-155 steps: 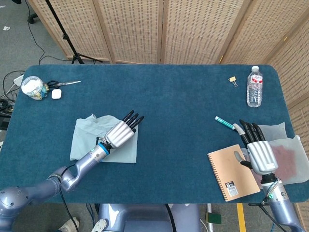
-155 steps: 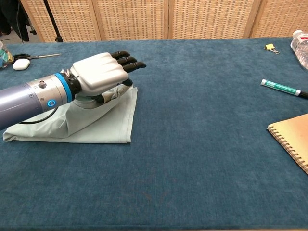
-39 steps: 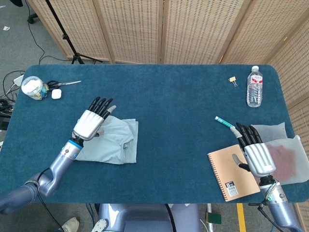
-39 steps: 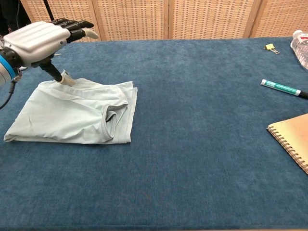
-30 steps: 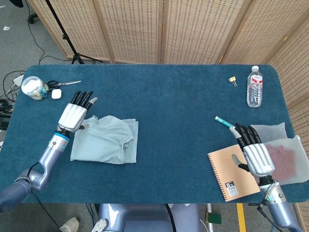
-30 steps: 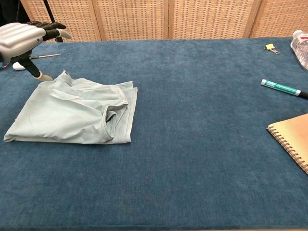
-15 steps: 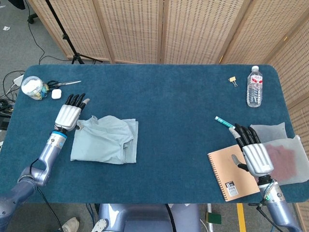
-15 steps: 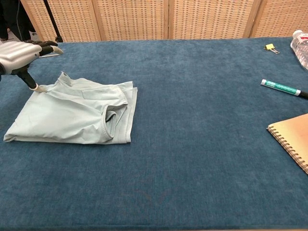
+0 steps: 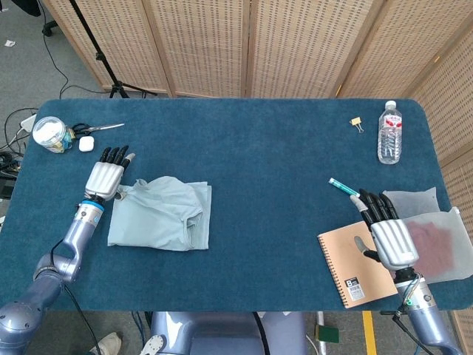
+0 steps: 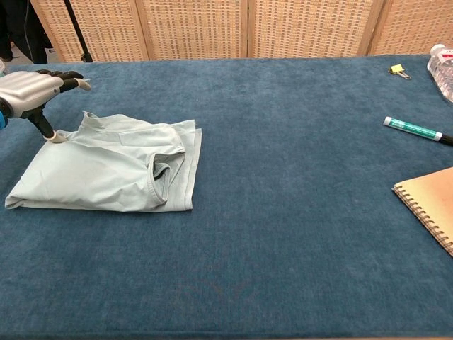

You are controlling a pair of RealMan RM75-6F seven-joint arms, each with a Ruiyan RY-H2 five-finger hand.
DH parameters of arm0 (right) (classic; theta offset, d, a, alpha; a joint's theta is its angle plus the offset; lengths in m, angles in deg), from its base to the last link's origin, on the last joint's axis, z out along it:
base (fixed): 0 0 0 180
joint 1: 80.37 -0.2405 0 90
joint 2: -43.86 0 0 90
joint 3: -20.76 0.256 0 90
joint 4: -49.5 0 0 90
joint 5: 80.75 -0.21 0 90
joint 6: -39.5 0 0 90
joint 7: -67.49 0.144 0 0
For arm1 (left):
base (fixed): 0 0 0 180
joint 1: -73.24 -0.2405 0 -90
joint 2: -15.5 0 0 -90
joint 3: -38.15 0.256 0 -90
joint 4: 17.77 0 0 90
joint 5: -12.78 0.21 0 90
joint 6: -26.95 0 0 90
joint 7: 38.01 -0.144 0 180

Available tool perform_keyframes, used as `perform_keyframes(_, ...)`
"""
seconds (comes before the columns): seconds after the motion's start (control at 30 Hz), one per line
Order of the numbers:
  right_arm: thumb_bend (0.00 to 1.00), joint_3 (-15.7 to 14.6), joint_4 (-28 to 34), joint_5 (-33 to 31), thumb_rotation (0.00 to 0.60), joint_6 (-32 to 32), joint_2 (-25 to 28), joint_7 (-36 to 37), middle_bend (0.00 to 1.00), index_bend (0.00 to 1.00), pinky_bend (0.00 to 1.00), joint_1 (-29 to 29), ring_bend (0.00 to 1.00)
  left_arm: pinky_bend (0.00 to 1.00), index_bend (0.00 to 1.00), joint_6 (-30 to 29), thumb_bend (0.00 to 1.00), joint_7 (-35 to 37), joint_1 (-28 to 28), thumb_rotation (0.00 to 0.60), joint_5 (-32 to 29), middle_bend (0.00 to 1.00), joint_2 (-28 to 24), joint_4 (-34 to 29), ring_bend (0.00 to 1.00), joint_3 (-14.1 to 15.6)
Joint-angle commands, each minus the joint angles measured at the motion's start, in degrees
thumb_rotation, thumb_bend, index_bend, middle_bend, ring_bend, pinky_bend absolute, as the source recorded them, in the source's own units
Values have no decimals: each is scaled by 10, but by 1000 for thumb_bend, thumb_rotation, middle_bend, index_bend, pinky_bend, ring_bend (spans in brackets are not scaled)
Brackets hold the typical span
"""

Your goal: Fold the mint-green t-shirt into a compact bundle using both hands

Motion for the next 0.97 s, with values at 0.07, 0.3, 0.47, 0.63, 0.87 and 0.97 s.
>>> perform_keyframes(0.07,388,0,3,2,600,3,2,1,0,0,0,1,0,0,0,-19,0,10,-2,600,0,0,-8,-6,0,-5)
perform_keyframes(0.3,388,-1,11,11,600,11,7,5,0,0,0,3,0,0,0,-75,0,9,-17,600,0,0,-64,-69,0,-14)
perform_keyframes(0.47,388,-2,20,20,600,22,13,9,0,0,0,6,0,0,0,-112,0,-20,-39,600,-11,0,-125,-158,0,-27)
perform_keyframes(0.63,388,-2,30,32,600,40,22,16,0,0,0,12,0,0,0,-209,0,-33,-90,600,-7,0,-214,-326,0,-36)
perform_keyframes(0.87,385,4,37,36,600,60,29,27,0,0,0,18,0,0,0,-280,0,-89,-165,600,-15,0,-318,-540,0,-23)
perform_keyframes(0.97,364,18,19,35,600,88,18,10,0,0,0,24,0,0,0,-306,0,-110,-212,600,-40,0,-363,-645,0,-11)
